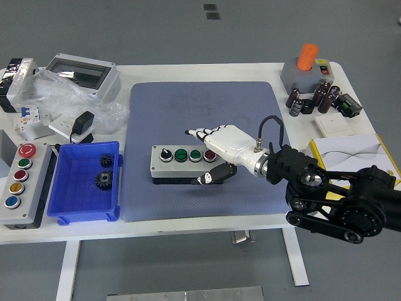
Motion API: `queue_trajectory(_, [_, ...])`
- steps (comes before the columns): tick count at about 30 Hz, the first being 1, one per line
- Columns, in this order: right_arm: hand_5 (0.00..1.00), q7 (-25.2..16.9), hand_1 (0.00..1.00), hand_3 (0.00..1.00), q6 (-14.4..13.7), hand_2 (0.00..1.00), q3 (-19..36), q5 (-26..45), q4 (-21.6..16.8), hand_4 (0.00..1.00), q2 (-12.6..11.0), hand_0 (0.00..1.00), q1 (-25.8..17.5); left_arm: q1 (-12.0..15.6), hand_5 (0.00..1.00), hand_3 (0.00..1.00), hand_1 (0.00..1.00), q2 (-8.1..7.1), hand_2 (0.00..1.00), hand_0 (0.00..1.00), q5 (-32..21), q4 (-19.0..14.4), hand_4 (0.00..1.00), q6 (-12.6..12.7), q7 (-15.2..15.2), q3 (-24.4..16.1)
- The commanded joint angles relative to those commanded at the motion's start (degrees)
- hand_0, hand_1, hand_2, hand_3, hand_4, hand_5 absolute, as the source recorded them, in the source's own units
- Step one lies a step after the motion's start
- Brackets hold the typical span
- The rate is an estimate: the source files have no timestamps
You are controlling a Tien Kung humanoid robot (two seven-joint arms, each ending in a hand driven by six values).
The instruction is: Pick up the button,place it on the desk,press the button,press the button
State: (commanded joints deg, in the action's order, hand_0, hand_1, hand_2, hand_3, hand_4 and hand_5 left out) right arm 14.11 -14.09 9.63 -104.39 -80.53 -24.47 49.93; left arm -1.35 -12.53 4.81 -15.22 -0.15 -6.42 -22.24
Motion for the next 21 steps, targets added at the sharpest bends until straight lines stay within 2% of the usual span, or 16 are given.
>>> queue_trajectory(3, [0.689, 1.3, 0.735, 0.998, 1.4, 0.943, 2.7, -2.4, -2.5, 0.998, -1.6, 0.732, -0.7, 0.0, 0.002, 0.563, 0.629, 0.04, 0.584, 0.64, 0.0, 0.0, 0.434, 0.0, -0.1, 0.0])
queue_trajectory(7, [0.689, 5.5, 0.735, 0.998, 6.2, 0.943, 5.4, -7.2, -7.1, 0.998, -4.7, 0.732, -1.7, 0.2, 0.002, 0.563, 0.629, 0.08, 0.584, 0.64, -0.1, 0.0, 0.434, 0.1, -0.1, 0.0])
queue_trajectory(11, [0.711, 11.6, 0.758, 0.998, 13.9, 0.951, 8.0, -11.9, -13.0, 0.998, -7.5, 0.739, -2.0, 0.3, 0.002, 0.563, 0.628, 0.1, 0.584, 0.64, 0.1, 0.0, 0.434, 0.1, 0.1, -0.2])
queue_trajectory(14, [0.711, 16.5, 0.758, 0.998, 20.1, 0.951, 10.4, -11.9, -17.9, 0.998, -8.7, 0.739, -1.7, 0.2, 0.002, 0.563, 0.628, 0.11, 0.584, 0.64, 0.2, 0.0, 0.434, 0.1, 0.1, -0.3])
queue_trajectory(15, [0.493, 17.8, 0.713, 0.998, 21.7, 0.716, 10.9, -11.4, -19.3, 0.9, -9.0, 0.726, -1.6, 0.2, 0.002, 0.564, 0.629, 0.12, 0.585, 0.64, 0.2, 0.0, 0.434, 0.1, 0.1, -0.3])
queue_trajectory(16, [0.493, 19.4, 0.713, 0.998, 23.7, 0.716, 11.5, -10.3, -21.0, 0.9, -9.4, 0.726, -1.4, 0.2, 0.002, 0.564, 0.629, 0.12, 0.585, 0.64, 0.2, 0.0, 0.434, 0.1, 0.1, -0.3])
queue_trajectory(19, [0.493, 22.9, 0.713, 0.998, 28.3, 0.716, 11.8, -7.3, -21.4, 0.9, -10.2, 0.726, -0.9, 0.1, 0.002, 0.564, 0.629, 0.08, 0.585, 0.64, 0.2, 0.0, 0.434, 0.1, 0.2, -0.3])
queue_trajectory(20, [0.493, 22.9, 0.713, 0.998, 29.6, 0.716, 11.6, -6.3, -21.4, 0.9, -10.4, 0.726, -0.6, 0.1, 0.002, 0.564, 0.629, 0.06, 0.585, 0.64, 0.2, 0.0, 0.434, 0.1, 0.3, -0.4])
queue_trajectory(21, [0.329, 22.9, 0.598, 0.998, 30.7, 0.516, 11.5, -5.5, -21.4, 0.739, -10.5, 0.681, -0.5, 0.1, 0.002, 0.563, 0.63, 0.03, 0.585, 0.64, 0.2, 0.0, 0.434, 0.1, 0.3, -0.4])
